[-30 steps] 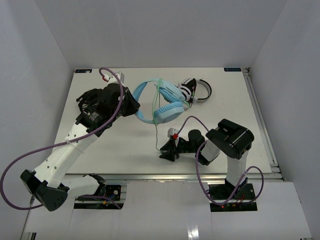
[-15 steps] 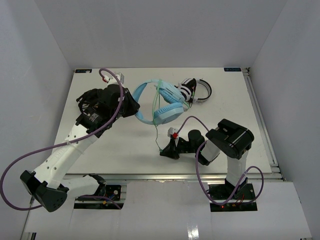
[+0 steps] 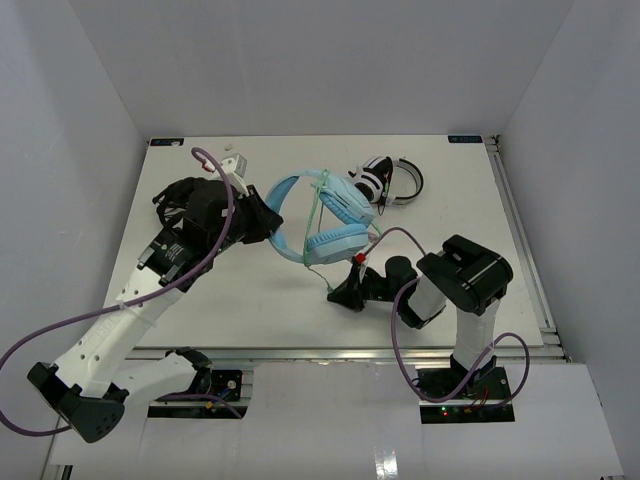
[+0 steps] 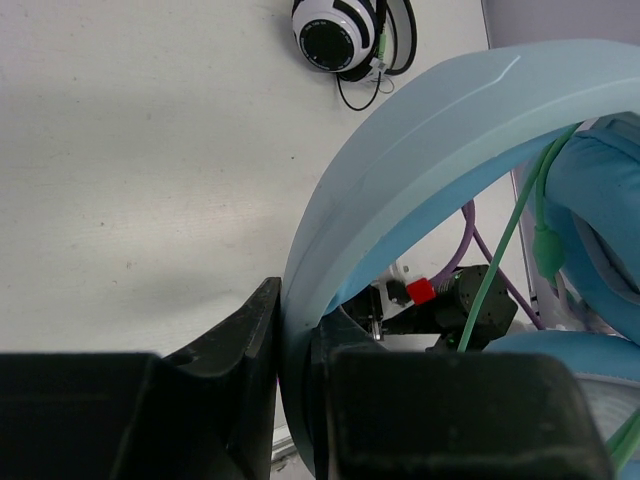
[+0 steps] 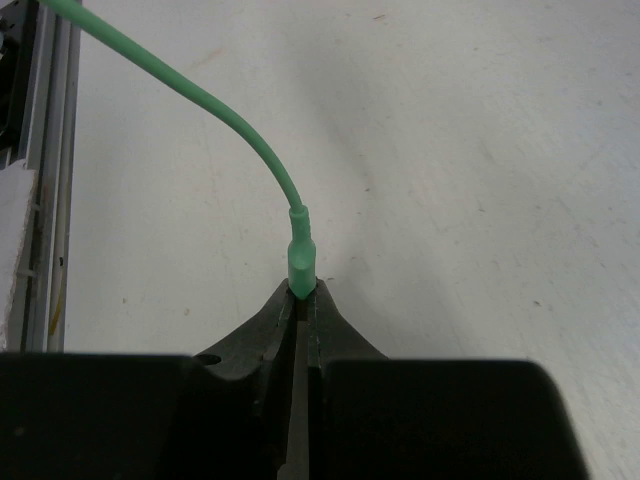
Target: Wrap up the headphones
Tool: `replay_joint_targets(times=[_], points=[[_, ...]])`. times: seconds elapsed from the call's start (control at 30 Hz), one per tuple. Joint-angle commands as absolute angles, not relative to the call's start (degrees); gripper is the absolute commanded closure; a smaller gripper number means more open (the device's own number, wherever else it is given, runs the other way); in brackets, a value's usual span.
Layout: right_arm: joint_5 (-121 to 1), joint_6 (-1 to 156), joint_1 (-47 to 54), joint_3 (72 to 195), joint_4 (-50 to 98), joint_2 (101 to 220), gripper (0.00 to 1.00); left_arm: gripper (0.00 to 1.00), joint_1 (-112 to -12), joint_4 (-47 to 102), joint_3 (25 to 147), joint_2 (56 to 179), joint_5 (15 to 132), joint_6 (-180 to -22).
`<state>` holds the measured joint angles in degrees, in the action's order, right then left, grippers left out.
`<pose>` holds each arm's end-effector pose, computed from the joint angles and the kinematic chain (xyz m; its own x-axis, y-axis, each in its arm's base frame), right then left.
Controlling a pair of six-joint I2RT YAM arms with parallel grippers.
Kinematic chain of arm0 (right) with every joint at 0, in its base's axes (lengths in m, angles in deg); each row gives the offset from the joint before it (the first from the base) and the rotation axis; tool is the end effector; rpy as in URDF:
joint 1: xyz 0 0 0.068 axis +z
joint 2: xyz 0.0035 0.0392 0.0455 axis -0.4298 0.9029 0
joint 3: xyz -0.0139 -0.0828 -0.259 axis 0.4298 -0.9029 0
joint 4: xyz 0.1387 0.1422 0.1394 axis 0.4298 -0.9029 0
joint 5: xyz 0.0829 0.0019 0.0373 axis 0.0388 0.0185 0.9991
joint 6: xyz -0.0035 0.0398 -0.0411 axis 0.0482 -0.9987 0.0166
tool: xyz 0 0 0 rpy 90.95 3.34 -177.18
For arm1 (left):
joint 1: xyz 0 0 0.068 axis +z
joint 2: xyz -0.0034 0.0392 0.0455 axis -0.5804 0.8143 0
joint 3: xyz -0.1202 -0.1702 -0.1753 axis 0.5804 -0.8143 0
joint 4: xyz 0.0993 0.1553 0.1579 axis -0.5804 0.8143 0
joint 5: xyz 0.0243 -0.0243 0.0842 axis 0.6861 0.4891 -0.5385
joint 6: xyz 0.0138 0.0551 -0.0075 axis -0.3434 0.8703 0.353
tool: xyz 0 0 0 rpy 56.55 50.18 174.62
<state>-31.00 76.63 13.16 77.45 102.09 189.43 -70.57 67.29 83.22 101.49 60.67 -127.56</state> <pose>0.1989 0.1896 0.1133 -0.2945 -0.0960 -0.9508 -0.9235 0.2845 0.2573 0.1657 -0.1124 0.3836 -0.6211 -0.3115 -0.7191 0.1702 0.8421 -0.5118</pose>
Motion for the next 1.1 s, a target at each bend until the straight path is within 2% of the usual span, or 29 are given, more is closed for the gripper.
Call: replay_joint_targets(times=[0.0, 0.2, 0.4, 0.6, 0.9, 1.07], points=[[-35.65, 72.62, 10.51, 76.6, 132.25, 190.33, 0.92, 1.0, -70.46, 61.32, 84.21, 98.04, 66.61, -127.08], [-34.51, 66.2, 5.01, 76.76, 132.25, 188.09, 0.92, 1.0, -70.46, 60.71, 82.28, 98.63, 79.31, -119.82], [-26.67, 55.72, -1.82, 77.56, 131.98, 183.61, 0.92, 1.0, -70.46, 61.55, 80.64, 99.54, 88.78, -111.21], [-20.23, 51.59, -4.3, 78.3, 128.41, 179.03, 0.92, 1.0, -70.46, 65.43, 79.93, 101.3, 84.2, -103.98], [-18.34, 52.84, -5.68, 82.58, 111.24, 170.42, 0.92, 1.0, -70.46, 67.44, 79.75, 108.42, 79.09, -98.47], [-21.42, 57.12, -6.03, 86.01, 90.03, 162.68, 0.92, 1.0, -70.46, 68.69, 79.14, 110.78, 70.82, -97.42]])
